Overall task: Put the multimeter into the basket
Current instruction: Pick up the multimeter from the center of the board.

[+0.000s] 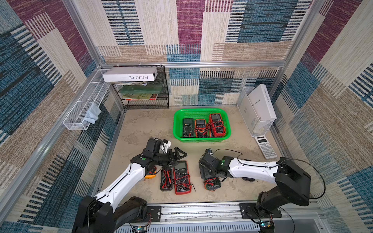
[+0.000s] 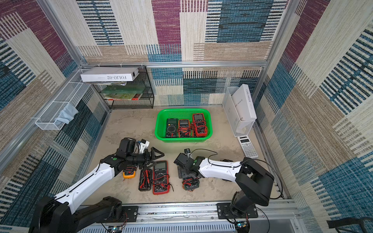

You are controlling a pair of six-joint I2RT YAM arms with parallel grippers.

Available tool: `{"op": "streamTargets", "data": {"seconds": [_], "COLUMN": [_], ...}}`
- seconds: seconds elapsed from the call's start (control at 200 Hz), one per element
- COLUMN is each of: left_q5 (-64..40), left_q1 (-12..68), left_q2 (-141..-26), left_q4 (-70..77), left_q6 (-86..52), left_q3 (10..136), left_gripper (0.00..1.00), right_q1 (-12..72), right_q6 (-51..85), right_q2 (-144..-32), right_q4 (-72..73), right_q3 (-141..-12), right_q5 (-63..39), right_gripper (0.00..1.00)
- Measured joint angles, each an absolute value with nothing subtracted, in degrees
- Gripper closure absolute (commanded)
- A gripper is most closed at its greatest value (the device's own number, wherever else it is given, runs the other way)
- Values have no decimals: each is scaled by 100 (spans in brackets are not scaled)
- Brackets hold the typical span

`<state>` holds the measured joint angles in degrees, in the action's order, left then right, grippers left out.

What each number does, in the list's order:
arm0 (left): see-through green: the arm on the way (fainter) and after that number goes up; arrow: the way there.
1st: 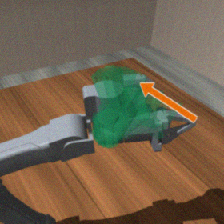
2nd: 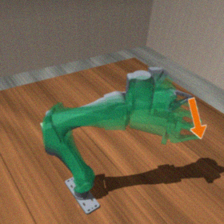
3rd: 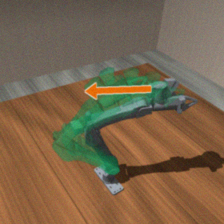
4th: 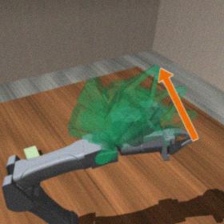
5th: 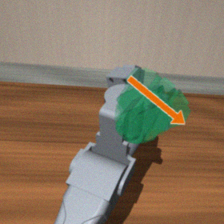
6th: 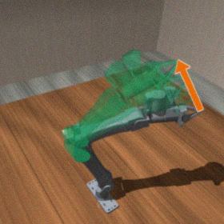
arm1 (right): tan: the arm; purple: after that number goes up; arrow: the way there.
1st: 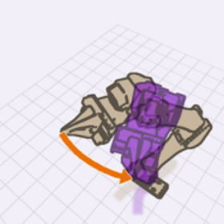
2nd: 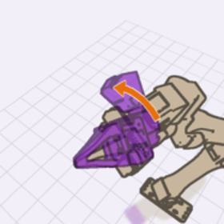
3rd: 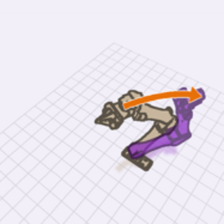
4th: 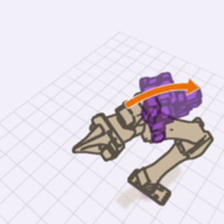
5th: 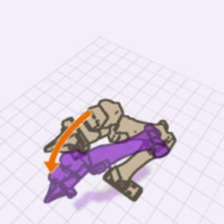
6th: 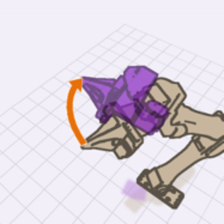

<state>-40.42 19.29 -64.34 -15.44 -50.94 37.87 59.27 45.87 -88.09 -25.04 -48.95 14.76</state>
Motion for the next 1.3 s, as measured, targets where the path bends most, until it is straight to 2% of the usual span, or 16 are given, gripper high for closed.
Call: {"op": "streamTargets", "data": {"seconds": [0.611, 0.967, 1.297], "left_q5": [-4025, -4086, -4195], "left_q1": [1870, 1791, 1645], "left_q2": [-6678, -6989, -6989], "left_q4": [-1634, -1682, -1806], "left_q6": [-5019, -4930, -4886], "left_q3": [4713, 5518, 5776], "left_gripper": [0, 0, 0], "right_q1": [5870, 5339, 4668], "right_q6": [4377, 4038, 3612], "right_q2": [-8189, -8040, -8224], "right_q4": [-3065, -3105, -3140], "right_q3": [-5666, -6224, -7129], "right_q5": [1774, 1811, 1723], "right_gripper": [26, 26, 26]}}
